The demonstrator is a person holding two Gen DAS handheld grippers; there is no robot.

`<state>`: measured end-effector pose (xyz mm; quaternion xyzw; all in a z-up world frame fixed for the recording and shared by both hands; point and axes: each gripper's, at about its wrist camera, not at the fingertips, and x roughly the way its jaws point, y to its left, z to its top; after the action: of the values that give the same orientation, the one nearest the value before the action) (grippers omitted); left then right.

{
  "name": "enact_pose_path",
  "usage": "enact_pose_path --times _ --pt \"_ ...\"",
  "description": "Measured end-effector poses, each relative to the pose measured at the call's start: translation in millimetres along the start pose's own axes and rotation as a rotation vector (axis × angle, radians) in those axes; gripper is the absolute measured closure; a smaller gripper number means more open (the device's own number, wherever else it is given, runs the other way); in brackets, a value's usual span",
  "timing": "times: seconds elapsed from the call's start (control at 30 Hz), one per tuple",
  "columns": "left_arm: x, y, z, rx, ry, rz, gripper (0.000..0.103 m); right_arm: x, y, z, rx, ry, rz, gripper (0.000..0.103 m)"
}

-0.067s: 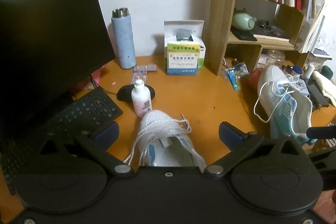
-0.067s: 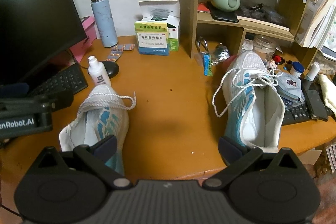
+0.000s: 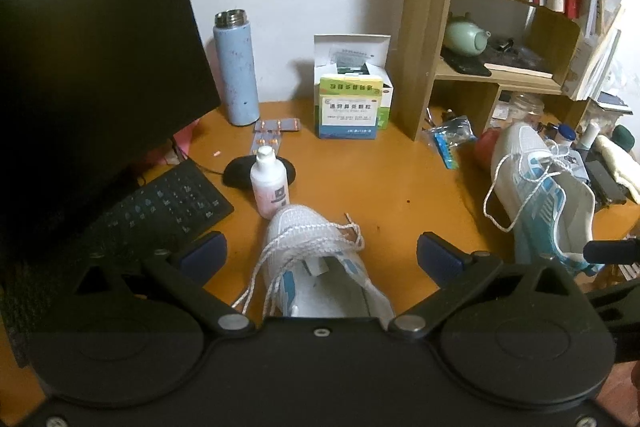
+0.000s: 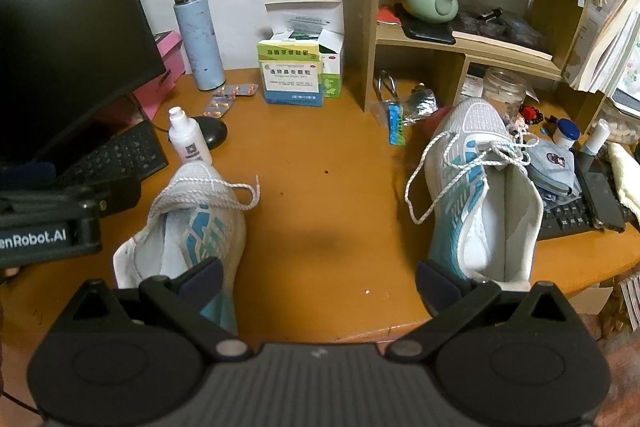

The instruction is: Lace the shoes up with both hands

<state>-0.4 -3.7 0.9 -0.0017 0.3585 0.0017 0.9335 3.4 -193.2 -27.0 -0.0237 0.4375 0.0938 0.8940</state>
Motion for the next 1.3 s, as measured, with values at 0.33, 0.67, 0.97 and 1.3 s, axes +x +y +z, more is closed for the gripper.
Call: enact_pose_path --times 0.33,0.67,0.97,1.3 --pt "4.8 -20.8 -3.4 0.011 0.034 -0.003 0.0 -1.1 1.0 1.1 -0.004 -0.014 -0.014 0.0" --pt "9.6 -22.2 -5.3 0.01 0.063 -0.024 0.0 1.6 0.5 1.6 -0.011 -0.011 -0.011 0.0" --pt "11.1 -23.0 -7.3 0.01 0.065 -0.034 0.0 3.3 -1.8 2.3 -0.011 -0.009 -0.01 0.0" --pt "13.5 -21.0 -4.5 0.007 0.065 -0.034 0.0 8.0 -1.3 3.5 -0.012 0.006 -0.012 0.0"
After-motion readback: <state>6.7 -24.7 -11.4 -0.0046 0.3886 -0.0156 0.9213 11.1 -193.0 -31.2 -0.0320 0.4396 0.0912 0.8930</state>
